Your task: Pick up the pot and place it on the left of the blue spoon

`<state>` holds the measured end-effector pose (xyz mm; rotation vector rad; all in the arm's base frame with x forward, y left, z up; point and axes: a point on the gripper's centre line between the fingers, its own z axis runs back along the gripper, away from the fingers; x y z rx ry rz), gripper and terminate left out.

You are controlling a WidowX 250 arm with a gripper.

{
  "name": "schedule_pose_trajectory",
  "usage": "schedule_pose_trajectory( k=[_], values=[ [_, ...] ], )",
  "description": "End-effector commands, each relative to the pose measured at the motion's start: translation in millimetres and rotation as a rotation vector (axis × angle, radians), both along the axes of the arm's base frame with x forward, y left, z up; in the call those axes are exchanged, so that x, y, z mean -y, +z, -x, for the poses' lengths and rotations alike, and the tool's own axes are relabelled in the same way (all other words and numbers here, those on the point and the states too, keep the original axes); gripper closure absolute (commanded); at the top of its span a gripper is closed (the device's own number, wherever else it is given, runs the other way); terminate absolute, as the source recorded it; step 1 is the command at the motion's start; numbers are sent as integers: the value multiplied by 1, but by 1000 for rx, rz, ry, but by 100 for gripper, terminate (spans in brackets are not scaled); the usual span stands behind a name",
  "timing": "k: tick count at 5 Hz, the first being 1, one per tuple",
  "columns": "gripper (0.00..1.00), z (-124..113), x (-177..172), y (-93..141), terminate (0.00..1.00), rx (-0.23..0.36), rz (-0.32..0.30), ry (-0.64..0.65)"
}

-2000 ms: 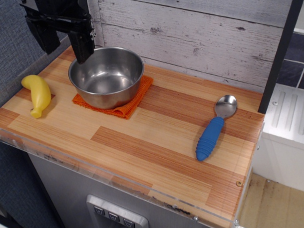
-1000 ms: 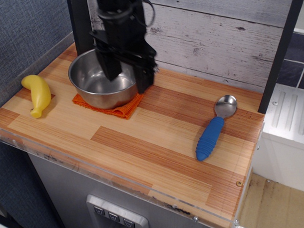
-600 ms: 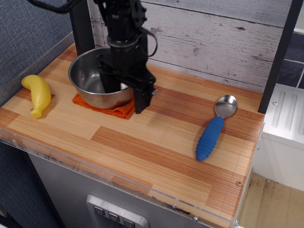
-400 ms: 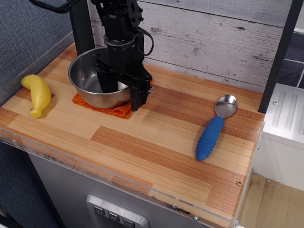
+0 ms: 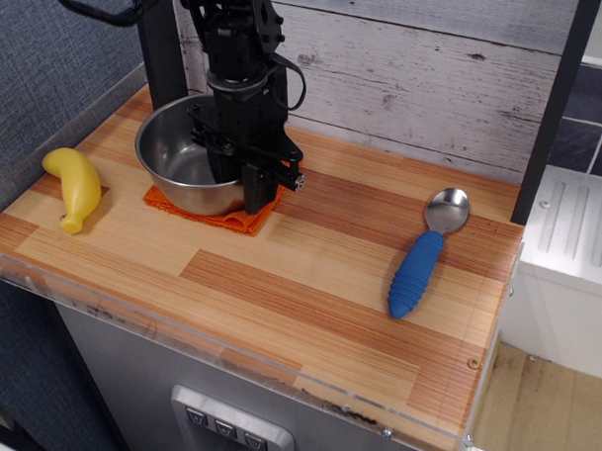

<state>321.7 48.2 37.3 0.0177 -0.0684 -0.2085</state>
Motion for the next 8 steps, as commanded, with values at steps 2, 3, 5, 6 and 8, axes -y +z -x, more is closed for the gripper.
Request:
schedule_pose_trajectory(
  k=[2, 3, 5, 6, 8],
  values=[
    [100, 8, -33, 69, 0, 140, -54, -5],
    [100, 13, -13, 82, 0, 155, -14, -53],
    [100, 18, 41, 83, 0, 156, 18, -166],
    [100, 17, 64, 79, 0, 148, 24, -208],
    [100, 11, 99, 57, 0, 107, 19, -283]
  ],
)
